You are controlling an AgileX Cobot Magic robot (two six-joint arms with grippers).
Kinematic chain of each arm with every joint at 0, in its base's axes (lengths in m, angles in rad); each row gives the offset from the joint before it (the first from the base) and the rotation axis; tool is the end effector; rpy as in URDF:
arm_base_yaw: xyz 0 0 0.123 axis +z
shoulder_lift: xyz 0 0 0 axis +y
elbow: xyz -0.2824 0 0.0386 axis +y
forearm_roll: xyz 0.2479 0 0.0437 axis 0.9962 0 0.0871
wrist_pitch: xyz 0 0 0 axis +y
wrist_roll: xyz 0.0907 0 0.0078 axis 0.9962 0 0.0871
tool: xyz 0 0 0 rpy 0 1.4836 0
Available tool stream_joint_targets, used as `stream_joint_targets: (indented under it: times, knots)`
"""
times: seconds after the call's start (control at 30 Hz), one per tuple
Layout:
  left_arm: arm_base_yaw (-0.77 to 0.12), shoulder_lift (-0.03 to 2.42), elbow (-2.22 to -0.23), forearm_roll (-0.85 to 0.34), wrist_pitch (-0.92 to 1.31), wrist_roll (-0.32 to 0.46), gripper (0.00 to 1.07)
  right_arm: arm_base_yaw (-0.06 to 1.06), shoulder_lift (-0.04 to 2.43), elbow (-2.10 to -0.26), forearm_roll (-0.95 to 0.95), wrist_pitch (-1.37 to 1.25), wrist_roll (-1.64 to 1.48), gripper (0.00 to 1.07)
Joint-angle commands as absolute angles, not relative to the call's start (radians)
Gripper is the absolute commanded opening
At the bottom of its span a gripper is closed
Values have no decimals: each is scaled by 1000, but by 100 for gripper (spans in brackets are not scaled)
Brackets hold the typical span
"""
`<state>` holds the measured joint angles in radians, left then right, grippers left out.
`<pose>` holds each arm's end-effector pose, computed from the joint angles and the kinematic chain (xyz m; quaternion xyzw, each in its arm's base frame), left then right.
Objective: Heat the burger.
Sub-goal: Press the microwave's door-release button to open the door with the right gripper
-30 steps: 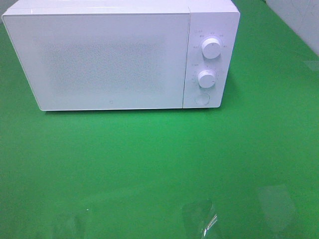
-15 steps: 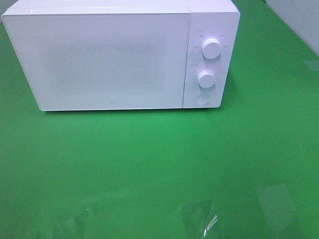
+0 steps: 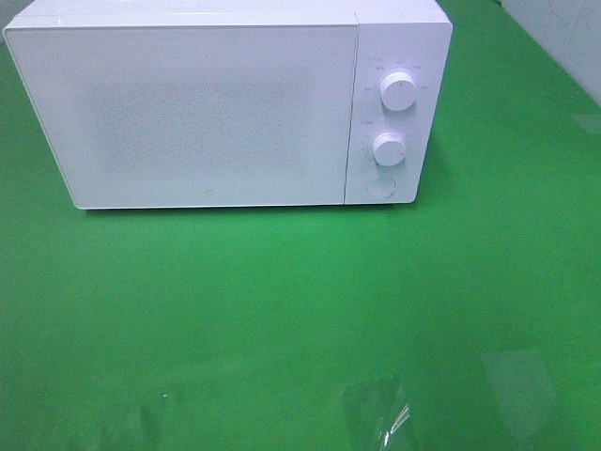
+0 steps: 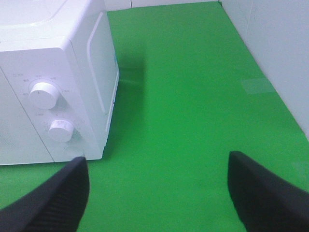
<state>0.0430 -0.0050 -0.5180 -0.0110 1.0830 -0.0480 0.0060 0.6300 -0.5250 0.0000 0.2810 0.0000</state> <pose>-0.0086 -0.0013 0.2803 -0.0385 0.8522 -0.0068 0.5218 0.1326 0.0008 0.3111 -0.0024 0.8045 0.0018 0.5940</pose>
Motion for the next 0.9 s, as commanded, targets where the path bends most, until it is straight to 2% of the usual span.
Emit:
stream_joint_targets:
  times: [0.03,0.43,0.67,0.8,0.9]
  knots:
    - [45,-10,-518,-15,1071,-53,98,3,734,-531,-22,150,0,76]
    - [45,-10,-518,-15,1071,-53,98,3,977,-531,-24,-122,0,76]
    - [45,-10,-518,-15,1071,-53,98,3,1137,-463,-17,-436,0,76]
    - [45,-10,-518,-15,1071,-53,98,43,1196,-405,27,-600,-11,76]
    - [45,-10,-518,-15,1071,-53,98,112,1248,-363,134,-731,-88,75]
